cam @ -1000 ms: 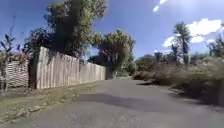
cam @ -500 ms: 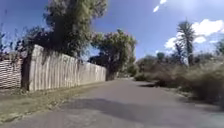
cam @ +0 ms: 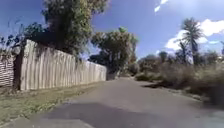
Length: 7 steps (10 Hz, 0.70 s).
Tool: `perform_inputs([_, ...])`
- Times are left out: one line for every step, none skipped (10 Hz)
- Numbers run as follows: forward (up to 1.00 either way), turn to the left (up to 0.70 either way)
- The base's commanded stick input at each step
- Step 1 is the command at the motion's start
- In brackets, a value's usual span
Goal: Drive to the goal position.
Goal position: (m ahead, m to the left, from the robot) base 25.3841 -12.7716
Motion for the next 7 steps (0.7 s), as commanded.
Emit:
perform_inputs([1.0, 0.0])
perform_inputs([1.0, 0.0])
perform_inputs([1.0, 0.0])
perform_inputs([1.0, 0.0])
perform_inputs([1.0, 0.0])
perform_inputs([1.0, 0.0])
perform_inputs([1.0, 0.0])
